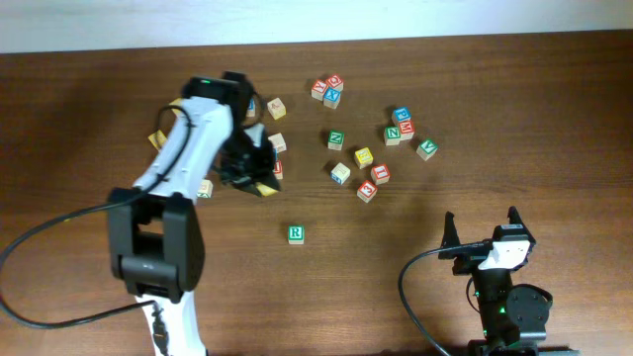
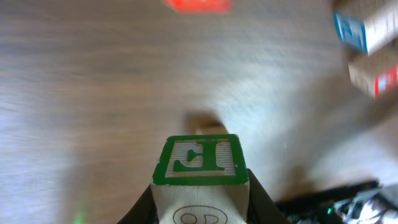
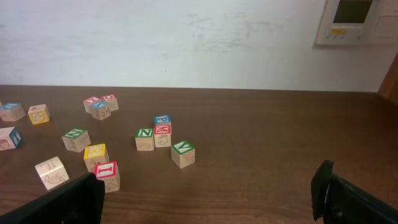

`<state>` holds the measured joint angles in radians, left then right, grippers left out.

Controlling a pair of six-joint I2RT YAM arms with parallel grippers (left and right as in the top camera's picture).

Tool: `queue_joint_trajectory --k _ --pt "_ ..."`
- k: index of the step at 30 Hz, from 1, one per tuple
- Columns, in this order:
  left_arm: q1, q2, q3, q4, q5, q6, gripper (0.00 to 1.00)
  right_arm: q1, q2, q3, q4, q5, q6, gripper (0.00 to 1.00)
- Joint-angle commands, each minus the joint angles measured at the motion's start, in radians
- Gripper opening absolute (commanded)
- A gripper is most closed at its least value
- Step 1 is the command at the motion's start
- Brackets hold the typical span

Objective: Spell out RSS
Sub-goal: 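Lift the S block and carry it toward the R block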

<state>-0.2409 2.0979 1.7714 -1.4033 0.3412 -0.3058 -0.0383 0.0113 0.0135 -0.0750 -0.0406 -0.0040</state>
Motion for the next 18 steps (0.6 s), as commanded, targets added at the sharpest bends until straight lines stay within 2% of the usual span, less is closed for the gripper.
queue_joint_trajectory --k 1,10,18 --pt "-0.138 -0.022 -0.005 -0.001 0.033 -0.005 0.20 0.005 -0.008 -0.008 -0.003 0.012 -0.003 0.98" --pt "-0.376 -0.021 -0.035 -0.012 -0.027 -0.094 0.21 0.005 -0.008 -0.008 -0.003 0.012 -0.003 0.98" --pt "-0.441 -0.021 -0.182 0.026 -0.022 -0.179 0.22 0.005 -0.008 -0.008 -0.003 0.012 -0.003 0.98"
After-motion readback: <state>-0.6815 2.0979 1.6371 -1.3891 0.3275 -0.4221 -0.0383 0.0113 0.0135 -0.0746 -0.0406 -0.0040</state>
